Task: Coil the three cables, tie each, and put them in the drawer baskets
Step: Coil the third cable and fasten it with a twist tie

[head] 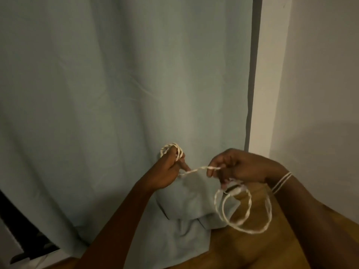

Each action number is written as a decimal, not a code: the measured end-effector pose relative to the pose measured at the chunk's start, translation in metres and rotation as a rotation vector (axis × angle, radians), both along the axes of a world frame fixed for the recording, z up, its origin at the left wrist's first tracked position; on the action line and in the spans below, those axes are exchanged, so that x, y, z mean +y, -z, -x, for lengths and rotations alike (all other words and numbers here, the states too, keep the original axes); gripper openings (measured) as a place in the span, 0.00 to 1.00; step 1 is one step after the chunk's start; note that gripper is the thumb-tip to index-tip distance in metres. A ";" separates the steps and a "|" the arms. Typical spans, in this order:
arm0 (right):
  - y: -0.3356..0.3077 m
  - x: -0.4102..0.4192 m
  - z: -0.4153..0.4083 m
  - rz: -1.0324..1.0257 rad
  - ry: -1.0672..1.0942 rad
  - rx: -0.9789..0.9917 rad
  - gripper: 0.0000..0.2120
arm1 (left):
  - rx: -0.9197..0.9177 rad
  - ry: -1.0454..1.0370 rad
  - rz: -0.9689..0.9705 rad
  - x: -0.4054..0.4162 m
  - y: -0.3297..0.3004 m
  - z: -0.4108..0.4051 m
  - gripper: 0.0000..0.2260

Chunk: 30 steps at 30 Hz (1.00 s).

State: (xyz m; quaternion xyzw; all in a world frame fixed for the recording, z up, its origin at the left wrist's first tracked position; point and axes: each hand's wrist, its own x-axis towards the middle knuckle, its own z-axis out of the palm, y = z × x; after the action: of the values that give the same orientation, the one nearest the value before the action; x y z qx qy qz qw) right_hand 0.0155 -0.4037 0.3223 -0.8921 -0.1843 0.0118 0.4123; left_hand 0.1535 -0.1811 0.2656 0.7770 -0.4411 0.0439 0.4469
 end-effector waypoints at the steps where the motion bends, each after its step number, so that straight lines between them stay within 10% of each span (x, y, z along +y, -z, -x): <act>1: -0.009 -0.007 0.000 0.066 0.108 -0.148 0.07 | 0.041 0.038 -0.045 0.000 0.001 0.004 0.06; 5: -0.011 -0.023 -0.024 0.375 0.433 -0.543 0.10 | 0.490 0.414 0.086 -0.014 -0.009 0.030 0.11; 9: 0.032 -0.026 -0.049 0.430 0.383 -0.506 0.14 | 0.877 0.753 0.420 -0.023 -0.022 0.041 0.17; 15: 0.101 -0.001 -0.057 0.171 0.124 -0.346 0.08 | 0.980 0.730 0.976 -0.033 -0.051 0.050 0.13; 21: 0.132 0.043 -0.057 -0.290 0.319 -0.198 0.12 | 0.710 0.365 1.060 -0.044 -0.041 0.033 0.06; 26: 0.125 0.033 -0.053 -0.620 0.371 -0.265 0.13 | 0.147 -0.137 0.499 -0.036 -0.006 0.014 0.16; 30: 0.117 0.021 -0.052 -0.723 0.072 -0.134 0.13 | -0.062 -0.094 0.043 -0.029 0.022 0.007 0.16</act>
State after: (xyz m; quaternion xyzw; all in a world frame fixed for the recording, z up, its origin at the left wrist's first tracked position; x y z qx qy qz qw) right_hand 0.0672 -0.3826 0.2054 -0.6936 -0.1719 -0.1269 0.6879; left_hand 0.1461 -0.2102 0.2431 0.7853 -0.4168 0.0982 0.4472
